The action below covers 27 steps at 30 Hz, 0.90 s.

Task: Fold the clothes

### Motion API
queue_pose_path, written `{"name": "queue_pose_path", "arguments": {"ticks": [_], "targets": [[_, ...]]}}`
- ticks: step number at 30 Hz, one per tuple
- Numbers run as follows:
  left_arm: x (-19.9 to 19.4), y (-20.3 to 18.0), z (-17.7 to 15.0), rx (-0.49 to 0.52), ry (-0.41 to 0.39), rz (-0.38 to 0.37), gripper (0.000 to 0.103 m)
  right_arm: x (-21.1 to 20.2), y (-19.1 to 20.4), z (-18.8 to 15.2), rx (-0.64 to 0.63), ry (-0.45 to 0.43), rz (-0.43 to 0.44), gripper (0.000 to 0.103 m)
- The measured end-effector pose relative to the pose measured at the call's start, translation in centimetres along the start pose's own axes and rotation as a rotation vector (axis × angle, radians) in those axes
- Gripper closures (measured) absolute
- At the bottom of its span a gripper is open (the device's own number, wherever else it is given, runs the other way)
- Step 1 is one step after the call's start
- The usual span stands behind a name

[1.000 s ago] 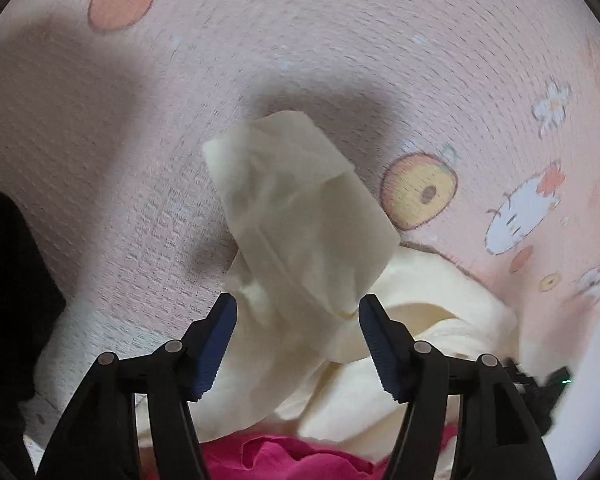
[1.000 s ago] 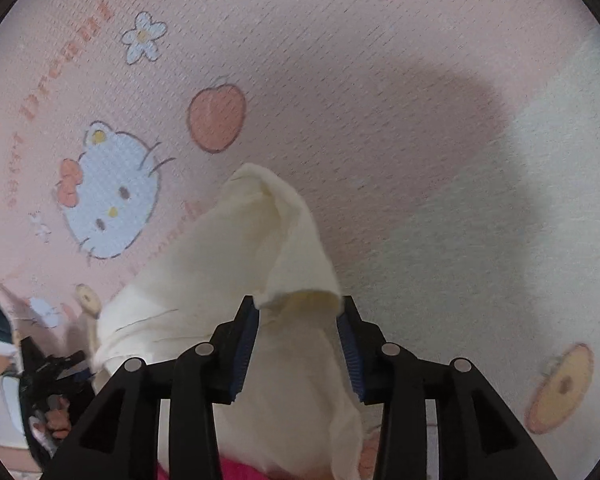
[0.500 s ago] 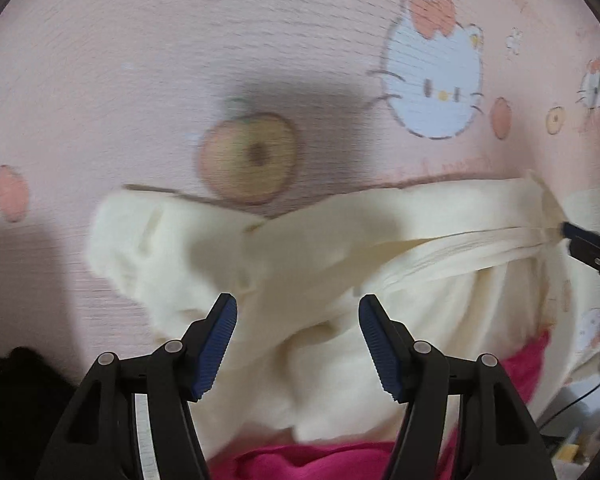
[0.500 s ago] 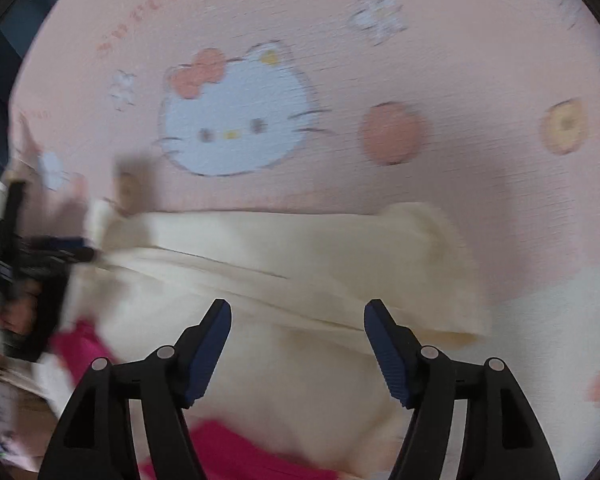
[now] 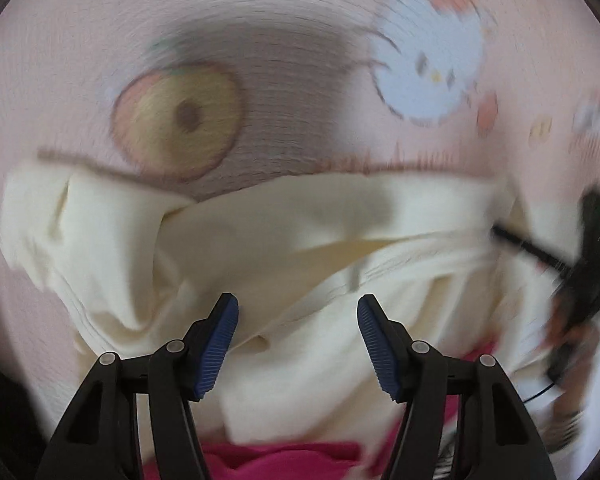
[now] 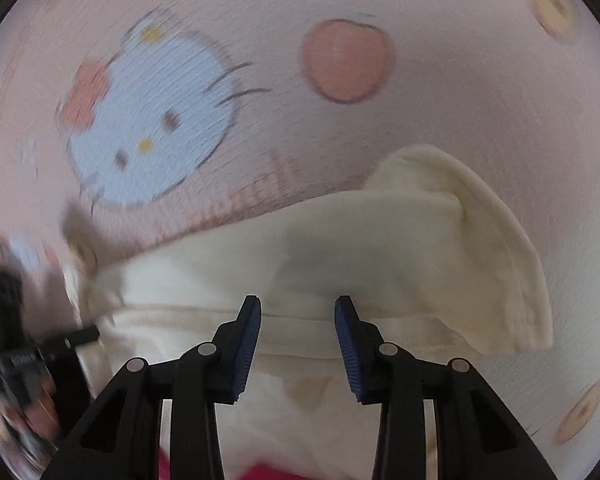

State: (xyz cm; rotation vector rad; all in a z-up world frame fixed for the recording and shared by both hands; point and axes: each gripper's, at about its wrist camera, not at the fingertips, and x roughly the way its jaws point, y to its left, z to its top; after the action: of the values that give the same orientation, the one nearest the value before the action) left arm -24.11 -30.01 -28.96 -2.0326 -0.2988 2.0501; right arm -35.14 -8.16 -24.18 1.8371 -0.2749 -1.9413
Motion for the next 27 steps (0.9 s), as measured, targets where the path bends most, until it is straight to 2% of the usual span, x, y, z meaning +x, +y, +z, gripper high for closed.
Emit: {"name": "queue_pose_path", "arguments": {"ticks": [1,7,10,13,16,17,20,22,23,25,27], "targets": [[0.2,-0.5,0.1,0.025,0.001,0.030,0.043,0.2,0.2,0.1,-0.007,0.010,-0.010,0.065],[1.4,-0.3,1.4,-0.135,0.000,-0.101,0.043,1.3,1.1,0.4,-0.050,0.070,-0.068,0.065],[2.0,0.6,2.2,-0.245,0.023,-0.170,0.044,2.0,1.0,0.3,-0.021,0.090,-0.074,0.065],[2.6,0.4,1.9,-0.261,0.063,-0.209,0.059,2.6,0.7,0.0,0.015,0.108,-0.073,0.066],[5.4,-1.6,2.9,-0.270,0.110,-0.274,0.060,2.3,0.8,-1.2,0.013,0.138,-0.044,0.066],[4.4,-1.5,1.8,-0.270,0.128,-0.297,0.060,2.1,0.7,-1.8,0.010,0.154,-0.026,0.066],[4.7,-2.2,0.5,-0.251,0.171,-0.326,0.060,1.8,0.3,-3.8,0.004,0.203,0.025,0.066],[9.2,-4.9,0.5,-0.240,0.198,-0.328,0.060,1.9,-0.7,-5.1,0.034,0.249,0.054,0.066],[9.6,-5.1,-0.6,-0.237,0.207,-0.318,0.060,2.0,-1.2,-5.7,0.049,0.269,0.061,0.066],[8.6,-3.9,-2.0,-0.246,0.214,-0.286,0.060,1.9,-2.1,-6.5,0.057,0.274,0.019,0.066],[8.4,-3.7,-2.1,-0.274,0.196,-0.307,0.060,1.2,-2.6,-7.0,0.059,0.247,-0.010,0.066]]}}
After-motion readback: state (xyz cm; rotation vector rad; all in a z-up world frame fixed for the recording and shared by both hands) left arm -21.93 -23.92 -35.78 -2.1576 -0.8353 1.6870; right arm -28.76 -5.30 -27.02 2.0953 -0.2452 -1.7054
